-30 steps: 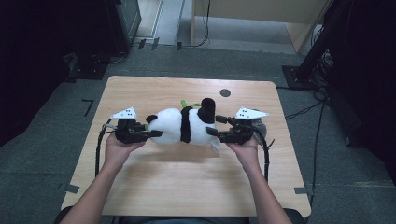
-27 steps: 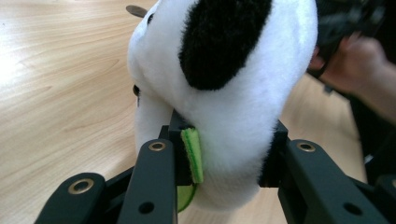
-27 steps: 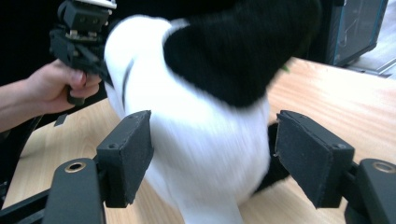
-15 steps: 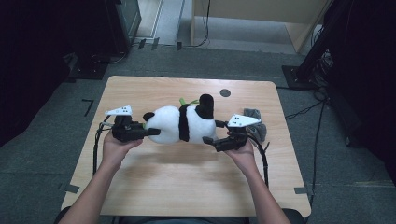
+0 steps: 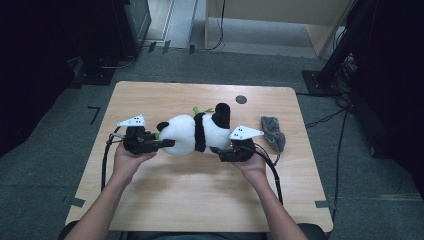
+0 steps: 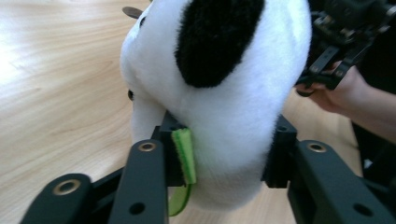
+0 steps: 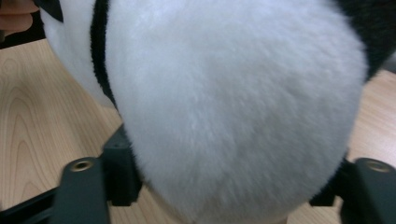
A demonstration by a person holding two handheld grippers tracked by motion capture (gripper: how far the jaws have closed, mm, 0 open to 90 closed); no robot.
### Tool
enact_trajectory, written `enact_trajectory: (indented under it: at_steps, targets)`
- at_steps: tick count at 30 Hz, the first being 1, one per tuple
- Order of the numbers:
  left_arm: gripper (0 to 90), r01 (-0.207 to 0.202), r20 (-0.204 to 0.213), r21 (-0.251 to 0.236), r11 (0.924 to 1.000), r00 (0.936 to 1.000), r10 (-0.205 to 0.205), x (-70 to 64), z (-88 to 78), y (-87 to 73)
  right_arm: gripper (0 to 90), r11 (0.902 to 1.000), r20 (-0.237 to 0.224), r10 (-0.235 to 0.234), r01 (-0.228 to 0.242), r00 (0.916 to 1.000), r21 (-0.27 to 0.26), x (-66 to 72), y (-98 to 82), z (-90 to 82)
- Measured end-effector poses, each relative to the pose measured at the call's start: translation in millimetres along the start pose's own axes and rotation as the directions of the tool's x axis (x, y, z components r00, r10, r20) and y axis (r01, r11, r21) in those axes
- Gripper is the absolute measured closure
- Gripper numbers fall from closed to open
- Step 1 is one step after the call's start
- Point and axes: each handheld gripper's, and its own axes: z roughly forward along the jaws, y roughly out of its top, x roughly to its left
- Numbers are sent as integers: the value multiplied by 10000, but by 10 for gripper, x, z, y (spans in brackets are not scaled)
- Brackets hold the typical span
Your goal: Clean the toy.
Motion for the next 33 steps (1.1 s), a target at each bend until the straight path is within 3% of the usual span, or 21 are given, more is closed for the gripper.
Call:
enact_trajectory:
  at_steps: [3, 7, 13, 15, 19, 23, 25, 27, 28, 32, 33]
  targets:
    - [509, -267, -388, -24, 9996, 9989, 266, -31, 19, -6, 398, 9998, -44, 192, -192, 9998, 64, -11, 14, -19]
    - [295, -189, -388, -445, 9988, 9991, 172, 2, 53, -29, 428, 9953, -335, 962, -957, 9948, 177, -93, 34, -55]
    - [271, -1247, -817, -894, 9882, 9897, 1175, -32, -7, -44, 431, 9894, -284, 1417, -1407, 9895, 356, -153, 108, -125]
    - [273, -1431, -1012, -762, 9868, 9856, 1351, -21, -32, -65, 431, 9862, -195, 1607, -1598, 9868, 438, -184, 128, -161]
    - [275, -1507, -941, -555, 9870, 9849, 1451, 9, -35, -136, 430, 9783, -251, 2057, -2049, 9783, 311, -252, 151, -257]
    - [273, -1592, -705, -360, 9866, 9852, 1564, 2, 37, -184, 423, 9783, -397, 2071, -2071, 9775, 47, -246, 198, -326]
    - [248, -1767, -896, -288, 9838, 9808, 1735, -32, 82, -187, 422, 9764, -750, 2157, -2156, 9736, 103, -234, 210, -324]
    - [235, -1931, -1331, -132, 9811, 9728, 1897, -72, 109, -189, 420, 9781, -738, 2079, -2068, 9754, 213, -199, 220, -307]
    - [234, -1914, -1396, -162, 9814, 9723, 1874, -77, 112, -192, 420, 9785, -650, 2059, -2045, 9764, 269, -186, 223, -301]
    - [197, -1734, -1112, -373, 9842, 9794, 1683, -95, 103, -184, 419, 9745, -884, 2244, -2229, 9705, 264, -207, 213, -301]
    - [198, -1865, -1047, -376, 9817, 9778, 1817, -112, 100, -180, 418, 9737, -895, 2277, -2261, 9696, 276, -205, 216, -298]
